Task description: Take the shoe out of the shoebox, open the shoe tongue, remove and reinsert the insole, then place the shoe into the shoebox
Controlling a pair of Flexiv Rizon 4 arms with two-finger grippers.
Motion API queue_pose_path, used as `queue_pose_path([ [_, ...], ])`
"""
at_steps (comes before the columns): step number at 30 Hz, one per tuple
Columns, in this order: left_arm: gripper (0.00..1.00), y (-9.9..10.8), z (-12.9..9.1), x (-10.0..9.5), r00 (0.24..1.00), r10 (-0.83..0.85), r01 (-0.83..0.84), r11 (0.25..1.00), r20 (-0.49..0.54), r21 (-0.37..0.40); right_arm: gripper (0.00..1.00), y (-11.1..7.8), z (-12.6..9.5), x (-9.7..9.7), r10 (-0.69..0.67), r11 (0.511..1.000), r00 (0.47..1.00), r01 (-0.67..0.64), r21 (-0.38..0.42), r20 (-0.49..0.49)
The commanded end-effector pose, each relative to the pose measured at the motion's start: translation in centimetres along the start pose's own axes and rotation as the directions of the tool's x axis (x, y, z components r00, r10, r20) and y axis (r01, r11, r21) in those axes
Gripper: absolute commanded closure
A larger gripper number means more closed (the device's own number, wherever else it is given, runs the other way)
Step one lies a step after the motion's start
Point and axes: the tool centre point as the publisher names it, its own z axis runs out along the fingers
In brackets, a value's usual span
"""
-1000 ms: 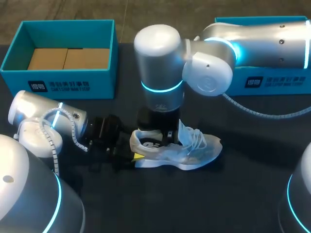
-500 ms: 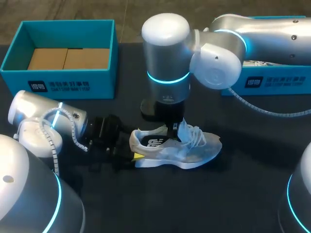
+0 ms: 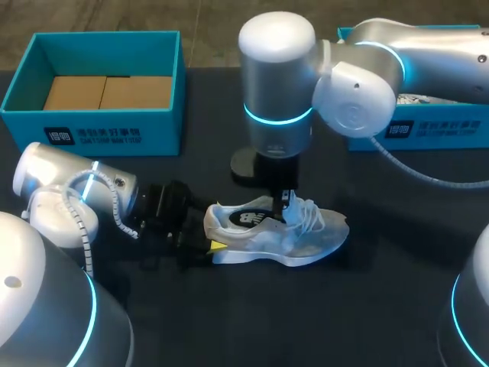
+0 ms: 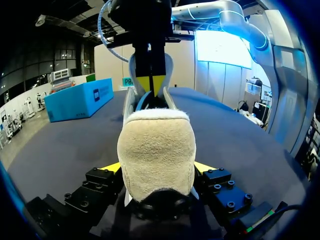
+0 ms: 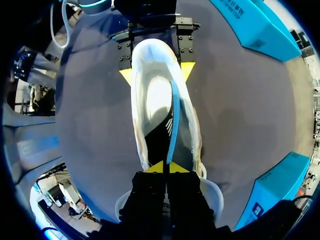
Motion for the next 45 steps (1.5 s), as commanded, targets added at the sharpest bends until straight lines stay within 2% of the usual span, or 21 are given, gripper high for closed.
queue_pose_path([
  [1, 1.00, 0.3, 0.1, 0.0, 1.000, 0.000, 0.000, 1.000, 0.000, -0.004, 1.00, -1.1, -0.3, 0.2, 0.006, 0.999, 1.000, -0.005, -0.036, 0.011],
  [7, 1.00, 0.3, 0.1, 0.0, 1.000, 0.000, 0.000, 1.000, 0.000, -0.004, 1.00, -1.2, -1.2, 0.4, 0.000, 0.998, 1.000, 0.002, -0.067, 0.030],
  [11, 1.00, 0.3, 0.1, 0.0, 1.000, 0.000, 0.000, 1.000, 0.000, -0.004, 1.00, -1.3, -1.5, 0.4, -0.006, 0.991, 0.999, 0.010, -0.136, 0.031],
  [22, 1.00, 0.3, 0.1, 0.0, 1.000, 0.000, 0.000, 1.000, 0.000, -0.004, 1.00, -0.1, -1.2, 0.1, -0.045, 0.977, 0.999, 0.049, -0.206, 0.026],
  [32, 1.00, 0.3, 0.1, 0.0, 1.000, 0.000, 0.000, 1.000, 0.000, -0.004, 1.00, 2.2, -0.8, -0.3, -0.097, 0.957, 0.995, 0.094, -0.273, 0.004],
  [39, 1.00, 0.3, 0.1, 0.0, 1.000, 0.000, 0.000, 1.000, 0.000, -0.004, 1.00, 3.4, -1.7, -0.7, -0.126, 0.936, 0.992, 0.115, -0.334, -0.010],
  [45, 1.00, 0.3, 0.1, 0.0, 1.000, 0.000, 0.000, 1.000, 0.000, -0.004, 1.00, 4.6, -2.7, -1.0, -0.162, 0.925, 0.987, 0.153, -0.349, 0.003],
])
